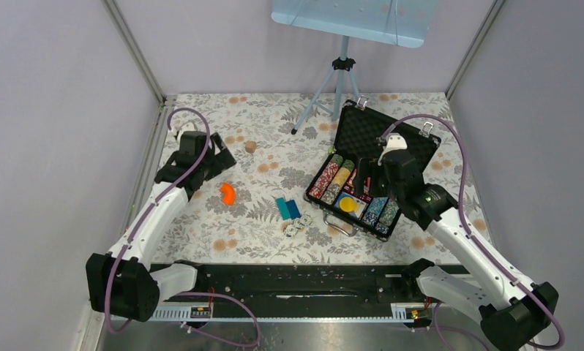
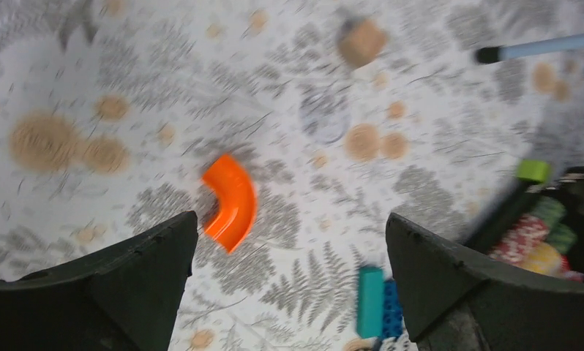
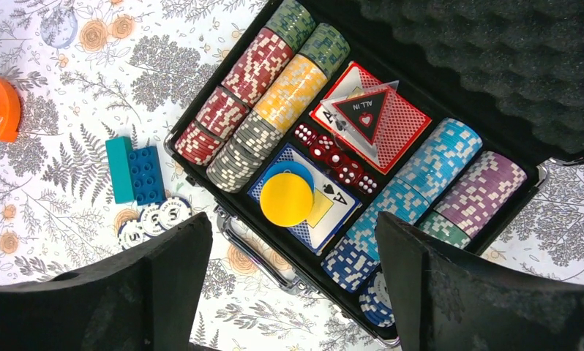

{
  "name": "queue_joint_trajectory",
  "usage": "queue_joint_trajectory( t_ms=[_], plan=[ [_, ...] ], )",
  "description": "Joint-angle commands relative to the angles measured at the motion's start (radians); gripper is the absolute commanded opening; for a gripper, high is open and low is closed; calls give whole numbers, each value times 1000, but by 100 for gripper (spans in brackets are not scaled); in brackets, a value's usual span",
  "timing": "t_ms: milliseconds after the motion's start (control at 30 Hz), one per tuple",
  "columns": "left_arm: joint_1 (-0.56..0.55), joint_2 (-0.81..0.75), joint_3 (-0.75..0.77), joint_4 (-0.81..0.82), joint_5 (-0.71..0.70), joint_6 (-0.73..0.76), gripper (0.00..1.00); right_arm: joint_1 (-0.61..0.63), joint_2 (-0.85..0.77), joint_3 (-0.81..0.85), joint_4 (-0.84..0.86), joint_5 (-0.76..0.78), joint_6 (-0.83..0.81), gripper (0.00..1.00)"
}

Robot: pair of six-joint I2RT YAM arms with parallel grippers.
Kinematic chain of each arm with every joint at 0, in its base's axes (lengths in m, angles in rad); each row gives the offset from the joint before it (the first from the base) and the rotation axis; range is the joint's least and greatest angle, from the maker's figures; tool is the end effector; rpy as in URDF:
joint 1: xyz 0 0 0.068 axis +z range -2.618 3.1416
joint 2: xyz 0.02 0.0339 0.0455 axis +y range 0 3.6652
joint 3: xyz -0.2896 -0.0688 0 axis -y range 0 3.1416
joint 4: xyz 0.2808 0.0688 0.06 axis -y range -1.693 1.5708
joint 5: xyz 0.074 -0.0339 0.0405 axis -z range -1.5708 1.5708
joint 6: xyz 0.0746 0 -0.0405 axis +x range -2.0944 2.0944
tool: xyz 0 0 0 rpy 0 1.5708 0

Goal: Pack up texas hold em set

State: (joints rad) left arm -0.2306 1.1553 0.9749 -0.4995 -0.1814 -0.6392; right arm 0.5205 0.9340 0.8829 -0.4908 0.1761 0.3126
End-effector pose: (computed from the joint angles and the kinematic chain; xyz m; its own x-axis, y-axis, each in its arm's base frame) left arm 0.2997 -0.0565 0.2944 -0.5439 -0.4750 -0.6918 -0.2943 0.8800 -0.3729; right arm 0.2300 0.1168 0.3159 -0.5363 0.0416 -0.8430 -0.2044 0.9627 0.1775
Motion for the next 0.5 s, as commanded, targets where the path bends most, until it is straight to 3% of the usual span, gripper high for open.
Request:
queue_joint_trajectory(
  t_ms=[0, 167, 467],
  plan=[
    [47, -19, -72, -25, 39, -52, 99, -3, 6, 36, -2, -40, 28, 88],
    [55, -21, -93, -21, 52, -45, 99, 7, 31, -1, -21, -87, 53, 86],
    [58, -69, -132, 24, 93, -43, 98, 23, -10, -85, -15, -41, 75, 86]
  ],
)
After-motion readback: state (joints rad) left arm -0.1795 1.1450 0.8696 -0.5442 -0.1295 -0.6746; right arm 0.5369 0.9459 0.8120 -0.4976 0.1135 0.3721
